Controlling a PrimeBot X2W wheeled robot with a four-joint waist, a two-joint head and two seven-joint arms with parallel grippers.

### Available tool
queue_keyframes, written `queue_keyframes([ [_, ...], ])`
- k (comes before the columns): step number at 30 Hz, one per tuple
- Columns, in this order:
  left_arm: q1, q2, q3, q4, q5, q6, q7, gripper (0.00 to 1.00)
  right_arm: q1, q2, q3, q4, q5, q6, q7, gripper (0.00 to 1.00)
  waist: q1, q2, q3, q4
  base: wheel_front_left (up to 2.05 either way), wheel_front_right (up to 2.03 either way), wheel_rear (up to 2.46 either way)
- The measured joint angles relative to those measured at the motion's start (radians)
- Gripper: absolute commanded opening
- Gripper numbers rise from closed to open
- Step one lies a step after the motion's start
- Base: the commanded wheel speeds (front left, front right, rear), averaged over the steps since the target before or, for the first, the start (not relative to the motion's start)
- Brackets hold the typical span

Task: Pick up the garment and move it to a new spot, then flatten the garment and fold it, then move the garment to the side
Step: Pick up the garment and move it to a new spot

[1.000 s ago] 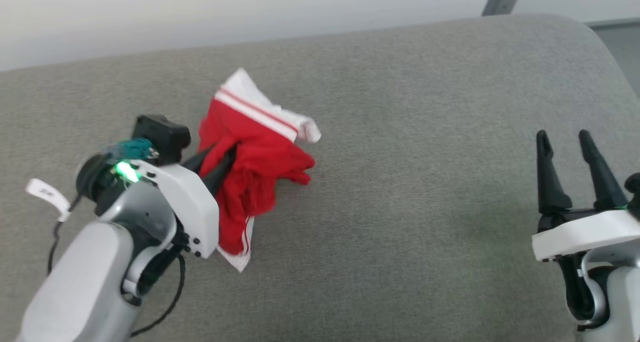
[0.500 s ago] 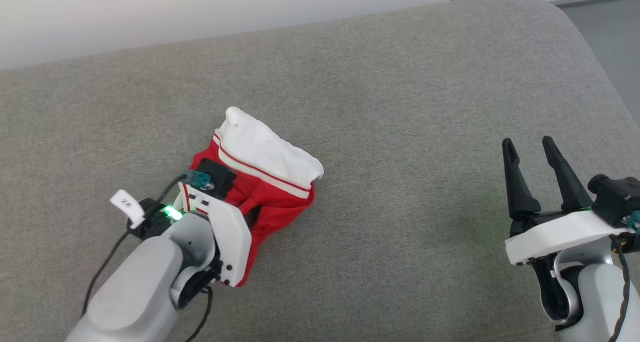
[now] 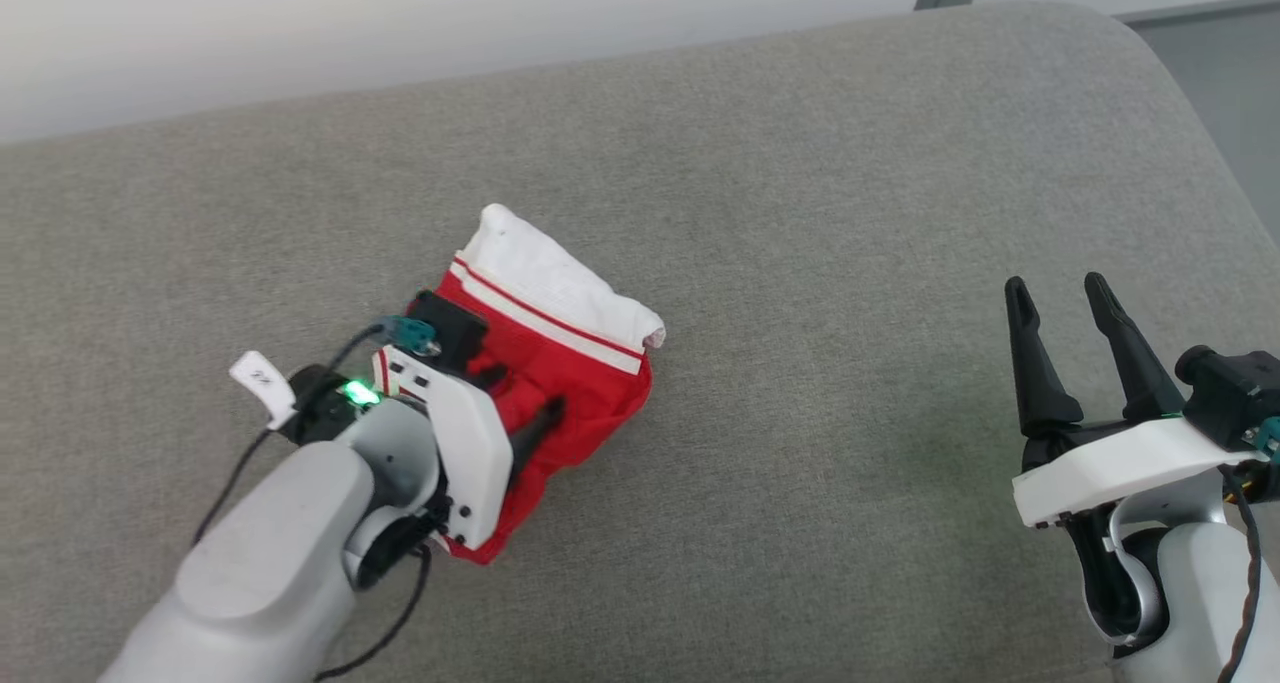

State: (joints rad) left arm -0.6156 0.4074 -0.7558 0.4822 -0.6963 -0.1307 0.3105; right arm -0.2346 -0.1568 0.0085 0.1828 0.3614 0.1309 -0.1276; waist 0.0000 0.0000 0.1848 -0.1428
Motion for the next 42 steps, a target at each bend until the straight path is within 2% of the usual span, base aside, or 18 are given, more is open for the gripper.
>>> queue_keyframes([
  [8,0.011,0.067,0.045,-0.068,-0.026,0.008,-0.093,1.0,0.016,-0.009,-0.002,-0.002,-0.001,0.0,0.001,1.0,0.0,0.0,-0.038,0.034,0.0,0.0,0.0],
  [17,0.108,0.131,0.119,-0.176,-0.053,0.054,-0.211,1.0,0.043,-0.011,-0.007,-0.01,-0.011,0.0,0.009,1.0,0.0,0.0,-0.088,0.076,0.0,0.0,0.0],
  [27,0.242,0.193,0.217,-0.27,-0.045,0.12,-0.451,1.0,0.07,-0.011,-0.007,-0.025,-0.02,0.0,0.012,1.0,0.0,0.0,-0.127,0.109,0.0,0.0,0.0],
  [31,0.312,0.2,0.264,-0.28,-0.057,0.148,-0.525,1.0,0.083,-0.01,-0.009,-0.027,-0.026,0.0,0.011,1.0,0.0,0.0,-0.14,0.117,0.0,0.0,0.0],
  [36,0.393,0.203,0.33,-0.292,-0.05,0.185,-0.565,1.0,0.094,-0.009,-0.01,-0.031,-0.03,0.0,0.003,1.0,0.0,0.0,-0.148,0.124,0.0,0.0,0.0],
  [42,0.49,0.15,0.468,-0.332,-0.003,0.193,-0.571,1.0,0.102,-0.012,-0.015,-0.03,-0.041,0.0,-0.011,1.0,-0.0001,0.0,-0.155,0.134,0.0,0.0,0.0],
])
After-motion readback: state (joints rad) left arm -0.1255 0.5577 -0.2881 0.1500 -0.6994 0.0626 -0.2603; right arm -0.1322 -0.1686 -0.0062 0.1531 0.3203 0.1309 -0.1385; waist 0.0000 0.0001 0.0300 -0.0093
